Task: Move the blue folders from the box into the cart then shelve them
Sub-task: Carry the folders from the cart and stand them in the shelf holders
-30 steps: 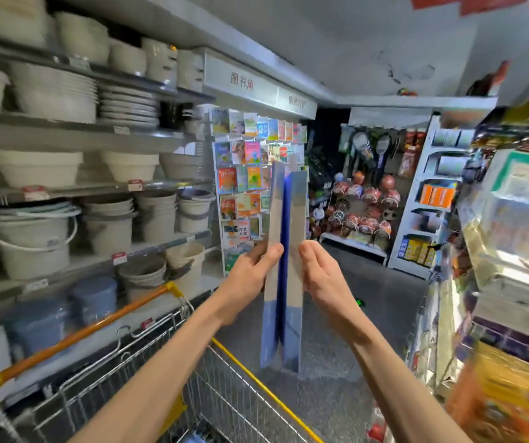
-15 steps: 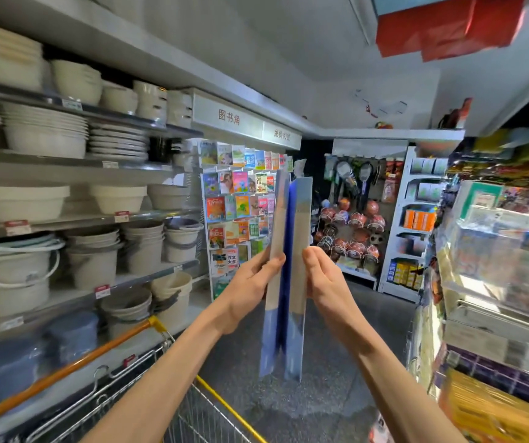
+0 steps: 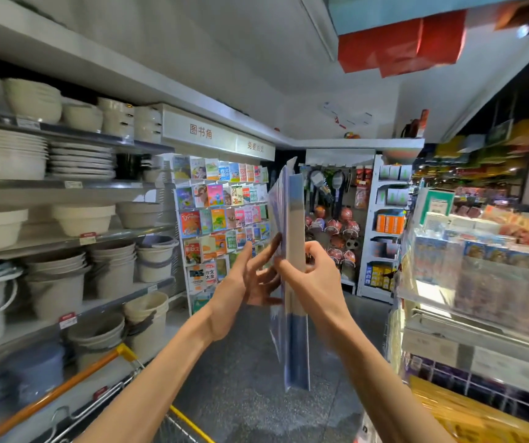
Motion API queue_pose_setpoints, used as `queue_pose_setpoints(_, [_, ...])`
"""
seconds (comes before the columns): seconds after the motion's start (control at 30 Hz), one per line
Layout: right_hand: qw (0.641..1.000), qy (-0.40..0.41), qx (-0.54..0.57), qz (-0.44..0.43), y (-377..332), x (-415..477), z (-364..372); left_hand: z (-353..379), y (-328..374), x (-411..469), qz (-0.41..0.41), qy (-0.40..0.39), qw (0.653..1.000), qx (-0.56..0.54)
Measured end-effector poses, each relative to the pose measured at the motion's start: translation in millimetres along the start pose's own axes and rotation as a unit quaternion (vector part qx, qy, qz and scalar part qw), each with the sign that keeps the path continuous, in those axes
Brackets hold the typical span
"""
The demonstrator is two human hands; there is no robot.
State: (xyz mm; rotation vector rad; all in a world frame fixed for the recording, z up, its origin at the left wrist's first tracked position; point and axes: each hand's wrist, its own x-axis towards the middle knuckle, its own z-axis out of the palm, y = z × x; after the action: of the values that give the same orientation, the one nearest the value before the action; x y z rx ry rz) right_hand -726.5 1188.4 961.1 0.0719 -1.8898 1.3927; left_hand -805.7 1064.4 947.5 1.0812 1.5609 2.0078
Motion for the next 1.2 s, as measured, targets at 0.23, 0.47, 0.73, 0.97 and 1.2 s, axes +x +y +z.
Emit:
queue_pose_setpoints(0.23, [0.986,0.132,-0.093,-0.037,-24.5,31.2,-60.2,45.2,29.3,50.8,0.057,0.007,0.998,0.012])
queue_pose_setpoints(0.47, [0.969,0.228,-0.096,-0.021,-68.4,32.4,-132.5,100.7,57.7,91.3,0.118,-0.058,0.991,0.011])
queue_pose_setpoints(0.73, [0.934,0.331,-0.125,-0.052,-138.4,-5.3,-199.6,189.8,88.0,94.4,0.239,-0.18,0.952,0.058])
queue_pose_setpoints(0.97, [0.885,0.417,-0.195,-0.068,-201.3,-67.1,-249.5,302.5,107.8,69.3,0.328,-0.276,0.9,0.078])
queue_pose_setpoints(1.2, [0.816,0.501,-0.269,-0.109,-252.9,-112.3,-307.9,410.5,129.6,42.0,0.331,-0.36,0.873,0.005])
